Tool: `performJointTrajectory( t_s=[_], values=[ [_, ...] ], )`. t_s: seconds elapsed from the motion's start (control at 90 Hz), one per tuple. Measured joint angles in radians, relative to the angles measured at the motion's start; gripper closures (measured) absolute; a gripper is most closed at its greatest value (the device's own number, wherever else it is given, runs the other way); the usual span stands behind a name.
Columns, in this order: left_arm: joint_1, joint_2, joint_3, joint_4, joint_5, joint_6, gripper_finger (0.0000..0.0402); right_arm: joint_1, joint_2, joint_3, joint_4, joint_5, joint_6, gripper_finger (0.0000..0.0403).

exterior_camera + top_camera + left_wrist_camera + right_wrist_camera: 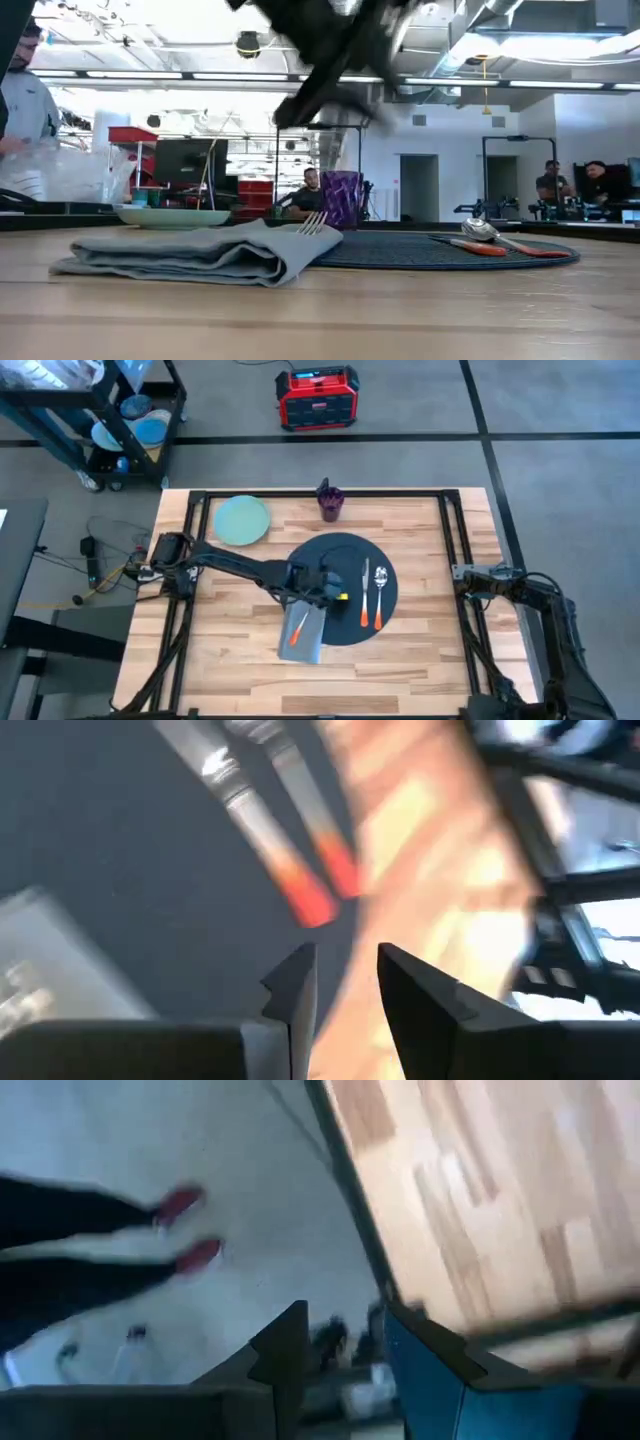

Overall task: Set table place
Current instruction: Adjust the table mat to the center table

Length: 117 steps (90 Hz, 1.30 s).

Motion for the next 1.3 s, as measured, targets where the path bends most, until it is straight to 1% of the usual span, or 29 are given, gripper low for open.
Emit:
performJointTrajectory(
  t_s=[0.044, 0.089, 0.167, 0.222, 0.278, 0.356, 0.444, 0.5, 0.544, 0.578, 0.611, 0.644, 0.722, 0.744, 0.778, 0.8, 0.867, 0.922, 0.967, 1.011, 1.056, 1.111, 1.133, 1.189, 1.222, 1.3],
  values=[
    [-0.017, -0.021, 0.042, -0.063, -0.073, 0.049, 0.0311, -0.014, 0.000, -0.005, -0.001, 0.136, -0.041, 0.0293],
    [-0.032, -0.047, 0.091, -0.117, -0.178, 0.098, 0.0313, -0.032, -0.001, -0.017, 0.001, 0.221, -0.101, 0.0301],
    [-0.062, -0.126, 0.147, -0.258, -0.373, 0.159, 0.0323, -0.081, -0.020, -0.071, 0.000, 0.308, -0.197, 0.0323],
    [-0.074, -0.191, 0.151, -0.374, -0.460, 0.174, 0.0332, -0.125, -0.054, -0.128, 0.000, 0.357, -0.217, 0.0344],
    [-0.085, -0.253, 0.145, -0.501, -0.492, 0.177, 0.0342, -0.180, -0.098, -0.195, -0.002, 0.407, -0.219, 0.0365],
    [-0.093, -0.354, 0.119, -0.666, -0.498, 0.168, 0.0356, -0.266, -0.173, -0.310, -0.003, 0.446, -0.221, 0.0393],
    [-0.100, -0.499, 0.070, -0.720, -0.504, 0.146, 0.0368, -0.387, -0.282, -0.418, 0.015, 0.444, -0.280, 0.0396],
    [-0.102, -0.597, 0.024, -0.713, -0.504, 0.143, 0.0374, -0.465, -0.361, -0.463, 0.059, 0.441, -0.397, 0.0393],
    [-0.105, -0.666, -0.020, -0.687, -0.504, 0.143, 0.0378, -0.523, -0.416, -0.488, 0.124, 0.416, -0.524, 0.0392],
    [-0.105, -0.714, -0.051, -0.667, -0.503, 0.145, 0.0380, -0.567, -0.451, -0.505, 0.188, 0.357, -0.642, 0.0392],
    [-0.105, -0.761, -0.084, -0.640, -0.503, 0.146, 0.0382, -0.608, -0.481, -0.521, 0.237, 0.263, -0.741, 0.0392],
    [-0.107, -0.805, -0.114, -0.617, -0.502, 0.141, 0.0384, -0.640, -0.507, -0.531, 0.263, 0.151, -0.798, 0.0393],
    [-0.126, -0.898, -0.177, -0.572, -0.495, 0.132, 0.0385, -0.681, -0.553, -0.539, 0.342, -0.095, -0.826, 0.0394],
    [-0.136, -0.921, -0.193, -0.572, -0.494, 0.132, 0.0386, -0.681, -0.564, -0.539, 0.369, -0.128, -0.842, 0.0394],
    [-0.151, -0.953, -0.220, -0.573, -0.495, 0.131, 0.0386, -0.683, -0.578, -0.537, 0.400, -0.124, -0.879, 0.0394],
    [-0.161, -0.974, -0.240, -0.574, -0.496, 0.129, 0.0386, -0.685, -0.586, -0.537, 0.415, -0.086, -0.904, 0.0395],
    [-0.179, -1.031, -0.303, -0.583, -0.503, 0.117, 0.0386, -0.733, -0.613, -0.538, 0.438, 0.120, -0.953, 0.0395],
    [-0.183, -1.079, -0.362, -0.591, -0.503, 0.106, 0.0386, -0.849, -0.633, -0.538, 0.458, 0.256, -0.956, 0.0397],
    [-0.183, -1.115, -0.408, -0.591, -0.504, 0.086, 0.0386, -0.985, -0.637, -0.535, 0.480, 0.283, -0.956, 0.0400],
    [-0.183, -1.149, -0.453, -0.580, -0.507, 0.067, 0.0386, -1.113, -0.629, -0.535, 0.492, 0.240, -0.954, 0.0402],
    [-0.183, -1.177, -0.495, -0.566, -0.510, 0.054, 0.0386, -1.240, -0.608, -0.538, 0.508, 0.143, -0.953, 0.0402],
    [-0.183, -1.204, -0.540, -0.529, -0.511, 0.053, 0.0386, -1.373, -0.566, -0.538, 0.569, -0.012, -0.972, 0.0402],
    [-0.183, -1.214, -0.552, -0.514, -0.511, 0.058, 0.0386, -1.417, -0.544, -0.538, 0.597, -0.089, -0.985, 0.0402],
    [-0.182, -1.230, -0.573, -0.477, -0.511, 0.080, 0.0386, -1.488, -0.486, -0.538, 0.654, -0.255, -1.029, 0.0402],
    [-0.182, -1.235, -0.582, -0.458, -0.510, 0.096, 0.0386, -1.509, -0.452, -0.538, 0.672, -0.297, -1.057, 0.0403],
    [-0.182, -1.246, -0.590, -0.429, -0.510, 0.110, 0.0386, -1.546, -0.377, -0.541, 0.624, -0.300, -1.073, 0.0403]
  ],
)
